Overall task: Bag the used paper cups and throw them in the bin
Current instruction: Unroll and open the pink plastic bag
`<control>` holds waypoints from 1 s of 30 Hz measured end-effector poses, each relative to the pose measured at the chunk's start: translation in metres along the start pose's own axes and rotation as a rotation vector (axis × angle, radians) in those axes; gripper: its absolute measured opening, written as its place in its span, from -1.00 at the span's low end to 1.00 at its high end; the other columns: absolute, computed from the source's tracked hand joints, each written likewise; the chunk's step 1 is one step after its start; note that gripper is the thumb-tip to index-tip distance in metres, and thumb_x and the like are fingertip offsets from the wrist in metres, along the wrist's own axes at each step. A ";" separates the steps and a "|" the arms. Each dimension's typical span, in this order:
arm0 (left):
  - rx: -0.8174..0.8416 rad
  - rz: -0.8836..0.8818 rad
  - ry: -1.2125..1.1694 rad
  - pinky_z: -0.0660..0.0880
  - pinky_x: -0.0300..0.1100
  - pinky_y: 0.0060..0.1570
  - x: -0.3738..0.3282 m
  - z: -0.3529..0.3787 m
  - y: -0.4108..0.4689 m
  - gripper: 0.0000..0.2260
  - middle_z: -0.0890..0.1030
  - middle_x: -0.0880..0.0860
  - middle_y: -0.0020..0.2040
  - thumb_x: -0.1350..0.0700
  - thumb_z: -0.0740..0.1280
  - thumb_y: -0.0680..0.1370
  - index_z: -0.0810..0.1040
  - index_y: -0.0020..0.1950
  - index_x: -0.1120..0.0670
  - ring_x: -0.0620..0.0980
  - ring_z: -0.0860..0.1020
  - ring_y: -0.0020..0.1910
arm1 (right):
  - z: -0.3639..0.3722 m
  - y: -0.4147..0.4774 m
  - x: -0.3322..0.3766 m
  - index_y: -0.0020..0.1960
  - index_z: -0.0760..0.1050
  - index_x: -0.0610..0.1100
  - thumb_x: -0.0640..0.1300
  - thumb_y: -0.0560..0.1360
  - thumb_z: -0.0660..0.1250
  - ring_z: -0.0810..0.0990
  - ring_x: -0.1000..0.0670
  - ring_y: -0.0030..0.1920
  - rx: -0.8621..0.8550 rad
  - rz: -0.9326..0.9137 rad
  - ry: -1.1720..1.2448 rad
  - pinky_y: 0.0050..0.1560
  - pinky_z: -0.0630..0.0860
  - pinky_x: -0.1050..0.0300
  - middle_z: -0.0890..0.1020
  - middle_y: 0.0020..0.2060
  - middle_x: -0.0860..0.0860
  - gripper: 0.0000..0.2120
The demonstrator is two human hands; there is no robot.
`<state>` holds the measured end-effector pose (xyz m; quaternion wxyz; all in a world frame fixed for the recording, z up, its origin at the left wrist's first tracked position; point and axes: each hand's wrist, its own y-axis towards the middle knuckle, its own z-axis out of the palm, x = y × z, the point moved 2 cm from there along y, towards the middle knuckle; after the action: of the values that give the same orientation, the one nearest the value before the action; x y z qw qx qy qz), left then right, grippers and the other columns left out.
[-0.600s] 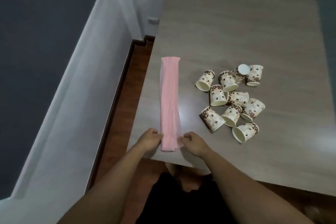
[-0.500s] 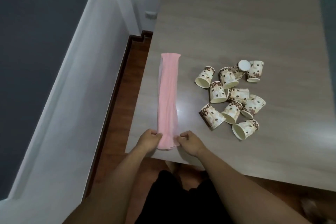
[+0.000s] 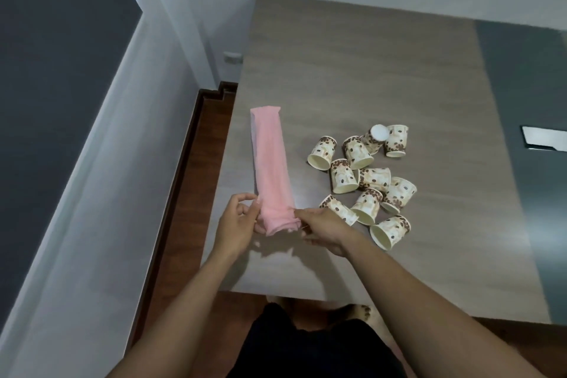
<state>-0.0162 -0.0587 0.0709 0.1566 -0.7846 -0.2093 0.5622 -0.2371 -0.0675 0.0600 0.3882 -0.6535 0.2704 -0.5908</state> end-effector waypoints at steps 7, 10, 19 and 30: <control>0.209 0.306 0.133 0.64 -0.30 -0.03 -0.070 0.012 -0.020 -0.78 0.66 -0.15 0.12 -0.11 0.52 0.61 0.68 0.23 -0.12 -0.15 0.66 0.05 | -0.023 -0.043 0.046 -0.02 0.66 -0.09 0.13 0.55 0.55 0.52 -0.01 -0.25 -0.049 -0.104 0.181 0.09 0.62 -0.07 0.60 -0.25 -0.05 -0.72; 0.195 0.353 0.164 0.64 -0.23 0.03 -0.081 0.023 -0.020 -0.93 0.74 -0.13 0.02 0.03 0.51 0.63 0.76 0.10 -0.06 -0.19 0.69 -0.02 | -0.028 -0.064 0.057 0.02 0.70 -0.12 0.20 0.56 0.53 0.54 -0.06 -0.14 -0.050 -0.154 0.181 0.07 0.61 0.00 0.68 -0.22 -0.06 -0.64; -0.056 0.027 -0.575 0.67 -0.15 -0.07 -0.113 0.017 -0.015 -0.89 0.76 0.06 0.06 0.10 0.35 0.74 0.62 0.19 0.12 -0.01 0.76 -0.02 | -0.060 -0.075 0.034 -0.06 0.66 -0.15 0.32 0.55 0.47 0.52 -0.08 -0.28 -0.116 -0.169 0.050 -0.08 0.55 -0.03 0.60 -0.27 -0.10 -0.50; 0.043 0.284 -0.219 0.68 -0.05 0.01 -0.144 0.033 -0.029 -0.85 0.72 -0.02 -0.04 0.19 0.32 0.73 0.63 0.08 -0.03 -0.01 0.69 -0.04 | -0.036 -0.112 0.079 0.18 0.65 -0.16 0.41 0.54 0.44 0.63 -0.01 -0.06 -0.189 -0.711 -0.452 0.06 0.58 0.05 0.71 0.03 -0.10 -0.37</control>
<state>-0.0921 -0.1061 0.1924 0.0687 -0.7370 -0.0999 0.6650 -0.2722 -0.0765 0.1975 0.1485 -0.8516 -0.0102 -0.5026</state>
